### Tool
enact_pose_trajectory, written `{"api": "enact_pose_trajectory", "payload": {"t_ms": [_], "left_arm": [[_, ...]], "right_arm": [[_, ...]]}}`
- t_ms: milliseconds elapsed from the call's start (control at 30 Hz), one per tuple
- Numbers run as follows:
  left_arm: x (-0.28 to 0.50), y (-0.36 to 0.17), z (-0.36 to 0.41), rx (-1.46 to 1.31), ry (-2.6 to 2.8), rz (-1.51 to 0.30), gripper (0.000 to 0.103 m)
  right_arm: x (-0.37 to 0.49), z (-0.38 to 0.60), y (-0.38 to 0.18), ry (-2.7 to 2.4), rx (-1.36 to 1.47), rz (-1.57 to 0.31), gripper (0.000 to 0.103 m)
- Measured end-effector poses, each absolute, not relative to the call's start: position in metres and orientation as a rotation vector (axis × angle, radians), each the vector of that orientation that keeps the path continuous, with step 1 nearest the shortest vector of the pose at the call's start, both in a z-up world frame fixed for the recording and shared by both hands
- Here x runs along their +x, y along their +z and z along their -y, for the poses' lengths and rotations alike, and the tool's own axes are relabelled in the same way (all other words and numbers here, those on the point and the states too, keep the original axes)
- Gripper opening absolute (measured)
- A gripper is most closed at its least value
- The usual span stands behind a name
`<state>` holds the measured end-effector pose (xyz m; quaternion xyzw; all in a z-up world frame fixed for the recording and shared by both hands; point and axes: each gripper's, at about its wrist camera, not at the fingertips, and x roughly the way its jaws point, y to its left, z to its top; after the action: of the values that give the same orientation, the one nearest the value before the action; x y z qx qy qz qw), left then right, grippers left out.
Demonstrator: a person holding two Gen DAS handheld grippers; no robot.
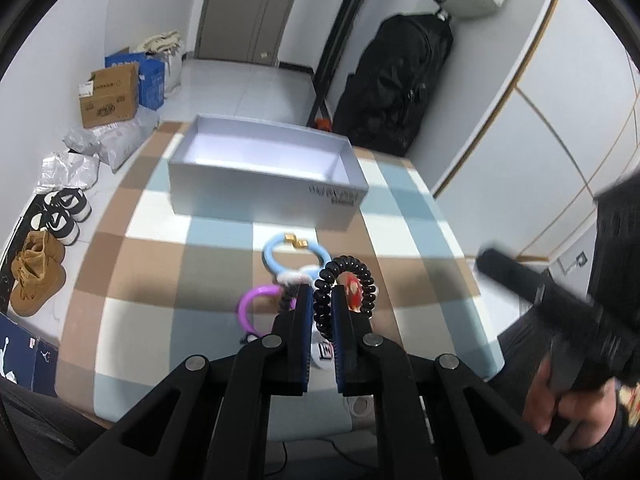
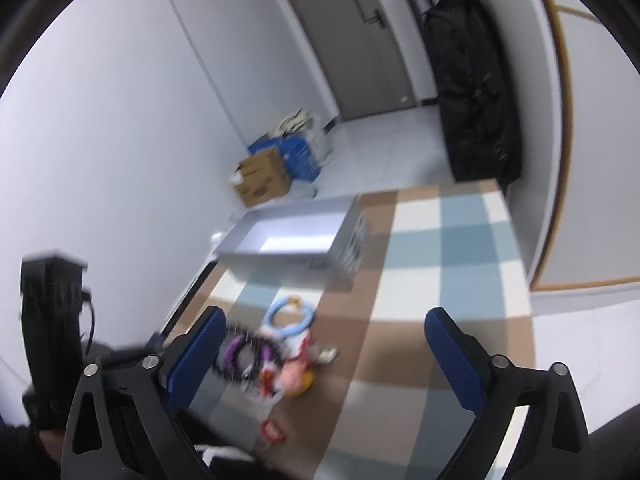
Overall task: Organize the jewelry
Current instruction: 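Lift the black coiled bracelet with the left gripper while the right gripper grasps the small red item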
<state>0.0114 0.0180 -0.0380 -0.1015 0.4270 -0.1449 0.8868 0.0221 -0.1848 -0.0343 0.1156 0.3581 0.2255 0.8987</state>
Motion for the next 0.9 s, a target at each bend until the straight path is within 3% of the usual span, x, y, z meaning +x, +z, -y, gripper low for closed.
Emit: {"api": "enact_pose_trajectory", "payload": {"t_ms": [267, 400, 567, 667, 800, 900], "left_arm": [[0.015, -0.033, -0.029, -0.265, -0.269, -0.842, 0.005], [0.016, -0.031, -0.032, -0.280, -0.269, -0.837, 0.005], [0.017, -0.030, -0.036, -0.303, -0.269, -0.832, 0.005], [0.017, -0.029, -0.037, -0.306, -0.272, -0.831, 0.005], [0.017, -0.029, -0.038, -0.313, -0.273, -0.831, 0.005], [0.018, -0.028, -0.039, -0.319, -0.274, -0.833, 0.005]], "right_arm": [[0.000, 0.157, -0.062, 0.614, 0.236, -0.924, 0.078], [-0.005, 0.135, -0.075, 0.665, 0.157, -1.008, 0.062], [-0.007, 0.120, -0.088, 0.678, 0.081, -1.065, 0.054], [-0.007, 0.114, -0.097, 0.654, 0.036, -1.102, 0.043], [-0.005, 0.112, -0.101, 0.628, 0.010, -1.113, 0.019], [-0.004, 0.112, -0.102, 0.629, 0.011, -1.115, 0.019]]}}
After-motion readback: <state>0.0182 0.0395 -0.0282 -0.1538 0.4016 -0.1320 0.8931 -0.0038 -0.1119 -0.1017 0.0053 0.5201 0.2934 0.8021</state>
